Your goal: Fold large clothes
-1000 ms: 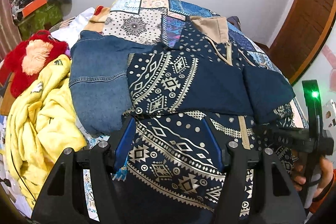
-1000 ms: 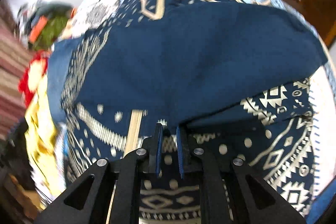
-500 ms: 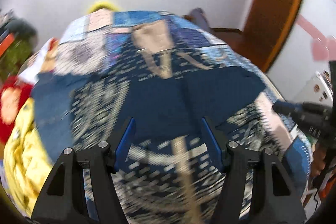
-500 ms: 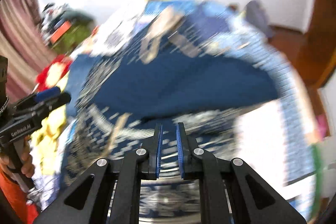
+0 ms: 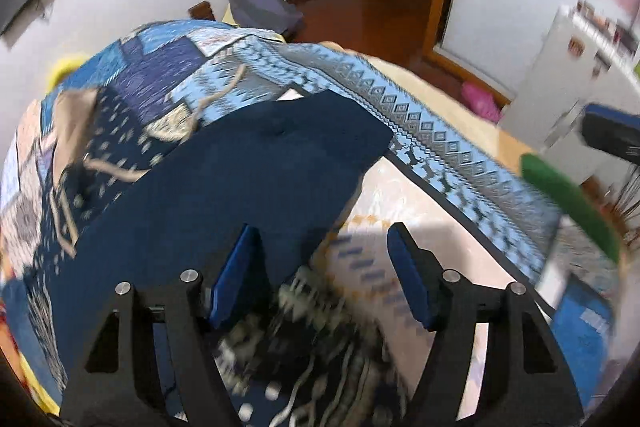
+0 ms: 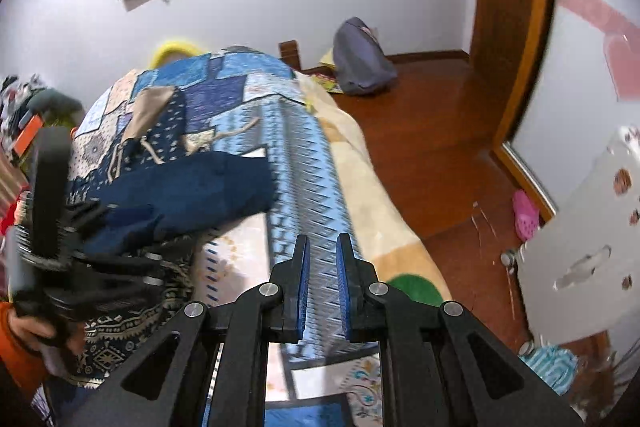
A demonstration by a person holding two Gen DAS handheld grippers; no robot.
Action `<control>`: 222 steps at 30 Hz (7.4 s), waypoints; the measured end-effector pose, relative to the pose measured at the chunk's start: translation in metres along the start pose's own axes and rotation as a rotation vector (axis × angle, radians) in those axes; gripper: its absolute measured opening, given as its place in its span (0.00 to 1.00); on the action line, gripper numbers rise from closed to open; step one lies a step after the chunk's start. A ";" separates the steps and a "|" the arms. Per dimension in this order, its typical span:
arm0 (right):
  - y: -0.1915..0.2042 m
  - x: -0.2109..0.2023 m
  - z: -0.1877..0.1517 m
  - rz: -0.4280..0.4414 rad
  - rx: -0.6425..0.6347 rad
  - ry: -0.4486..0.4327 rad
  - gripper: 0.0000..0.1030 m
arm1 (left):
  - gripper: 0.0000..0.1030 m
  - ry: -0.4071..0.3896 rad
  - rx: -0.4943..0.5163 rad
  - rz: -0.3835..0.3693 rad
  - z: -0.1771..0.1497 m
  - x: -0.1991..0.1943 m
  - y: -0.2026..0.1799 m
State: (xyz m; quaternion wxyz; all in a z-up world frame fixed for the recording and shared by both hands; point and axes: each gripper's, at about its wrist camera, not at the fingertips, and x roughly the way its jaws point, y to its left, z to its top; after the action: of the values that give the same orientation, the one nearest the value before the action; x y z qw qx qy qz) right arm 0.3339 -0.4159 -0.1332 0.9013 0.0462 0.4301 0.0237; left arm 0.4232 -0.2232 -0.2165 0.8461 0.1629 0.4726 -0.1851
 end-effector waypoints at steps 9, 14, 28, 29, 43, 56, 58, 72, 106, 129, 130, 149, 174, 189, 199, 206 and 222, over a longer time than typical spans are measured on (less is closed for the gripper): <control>0.001 0.023 -0.018 0.033 -0.004 0.065 0.09 | 0.25 -0.042 0.145 0.173 0.017 0.034 -0.009; 0.018 0.027 -0.017 0.080 -0.017 0.077 0.09 | 0.11 -0.094 -0.020 0.003 0.017 -0.004 0.034; 0.146 0.091 0.009 0.223 -0.223 0.158 0.09 | 0.10 -0.255 -0.349 0.284 -0.074 -0.140 0.233; 0.154 0.104 0.009 0.210 -0.244 0.183 0.09 | 0.10 -0.252 -0.365 0.293 -0.080 -0.142 0.241; 0.144 0.133 -0.008 -0.172 -0.396 0.123 1.00 | 0.14 -0.053 -0.575 0.249 -0.214 -0.092 0.318; 0.171 0.095 0.013 -0.062 -0.399 0.116 1.00 | 0.58 0.043 -0.553 0.380 -0.256 -0.115 0.321; 0.179 0.085 0.024 -0.019 -0.381 0.097 1.00 | 0.64 0.005 -0.524 0.384 -0.240 -0.130 0.318; 0.245 0.062 0.124 0.143 -0.374 -0.046 1.00 | 0.91 -0.185 -0.506 0.250 -0.104 -0.145 0.330; 0.287 0.296 0.162 0.280 -0.157 0.210 0.09 | 0.12 -0.059 -0.576 0.110 -0.021 0.036 0.373; 0.245 0.074 0.025 0.389 -0.312 0.099 0.07 | 0.11 -0.068 -0.419 0.062 -0.156 -0.099 0.248; 0.244 0.076 0.019 0.353 -0.330 0.088 0.07 | 0.11 -0.055 -0.416 0.077 -0.161 -0.095 0.247; 0.192 0.105 0.014 0.104 -0.326 0.129 0.99 | 0.26 -0.005 -0.404 0.103 -0.174 -0.069 0.246; 0.281 0.216 0.100 0.314 -0.288 0.275 0.76 | 0.55 0.008 -0.541 0.101 -0.076 0.003 0.337; 0.281 0.134 0.092 0.412 -0.377 0.078 0.08 | 0.07 -0.198 -0.379 0.068 -0.074 -0.100 0.274; 0.239 0.035 0.042 0.469 -0.348 0.016 0.08 | 0.07 -0.201 -0.329 0.038 -0.121 -0.168 0.225; 0.224 -0.018 -0.002 0.468 -0.379 0.024 0.08 | 0.11 -0.150 -0.294 0.053 -0.157 -0.195 0.192; 0.208 -0.071 -0.048 0.391 -0.451 0.128 0.09 | 0.63 -0.224 -0.274 0.099 -0.204 -0.265 0.162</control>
State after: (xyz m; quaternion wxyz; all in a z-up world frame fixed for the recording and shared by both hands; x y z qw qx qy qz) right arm 0.2517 -0.2121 -0.0867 0.8383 -0.0747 0.4530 0.2942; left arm 0.2193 0.0534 -0.0739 0.9157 0.0475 0.3878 -0.0939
